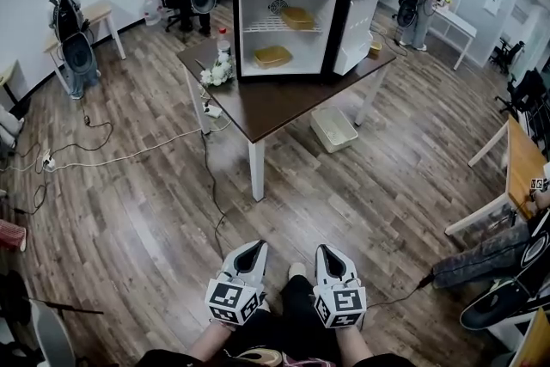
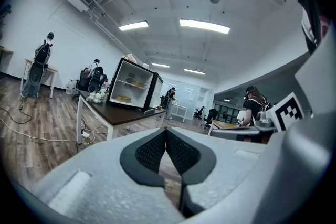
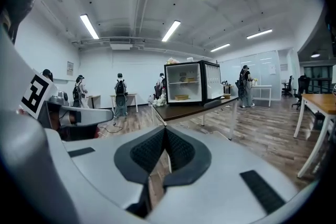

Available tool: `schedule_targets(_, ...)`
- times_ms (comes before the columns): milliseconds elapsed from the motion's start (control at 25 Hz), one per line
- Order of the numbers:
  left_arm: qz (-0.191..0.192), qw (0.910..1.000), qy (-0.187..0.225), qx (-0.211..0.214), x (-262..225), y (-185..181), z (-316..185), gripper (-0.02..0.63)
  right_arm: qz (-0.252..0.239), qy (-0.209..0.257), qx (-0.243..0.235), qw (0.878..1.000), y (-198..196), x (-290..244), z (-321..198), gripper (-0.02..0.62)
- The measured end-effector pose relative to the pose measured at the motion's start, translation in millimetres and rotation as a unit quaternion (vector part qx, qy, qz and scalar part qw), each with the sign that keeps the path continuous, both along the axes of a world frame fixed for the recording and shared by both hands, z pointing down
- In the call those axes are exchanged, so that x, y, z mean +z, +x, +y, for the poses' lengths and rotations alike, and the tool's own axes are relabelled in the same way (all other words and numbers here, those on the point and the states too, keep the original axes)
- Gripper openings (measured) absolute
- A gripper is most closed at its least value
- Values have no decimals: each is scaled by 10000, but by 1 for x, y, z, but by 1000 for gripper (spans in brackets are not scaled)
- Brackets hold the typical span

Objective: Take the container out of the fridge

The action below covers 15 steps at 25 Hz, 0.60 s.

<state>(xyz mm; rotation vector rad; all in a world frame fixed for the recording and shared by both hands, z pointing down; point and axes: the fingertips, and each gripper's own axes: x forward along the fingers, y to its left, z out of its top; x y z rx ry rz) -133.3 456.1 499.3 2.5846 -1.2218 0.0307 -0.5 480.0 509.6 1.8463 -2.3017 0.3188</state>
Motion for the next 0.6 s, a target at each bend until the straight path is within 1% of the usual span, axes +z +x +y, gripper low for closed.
schedule_targets(240,-84,9999,-71,-51,6,19,-27,9,-313,-96,59,9994,26,11,-35,8)
schedule_targets(400,-90,9998,-142,-137,7,31,-53,9,-234,-112,-174,9995,36,10,-67,8)
schedule_targets(600,-278,9990,-112,-318,6,46,-96,9,-178,-286,-329,9989,53,15,-110,8)
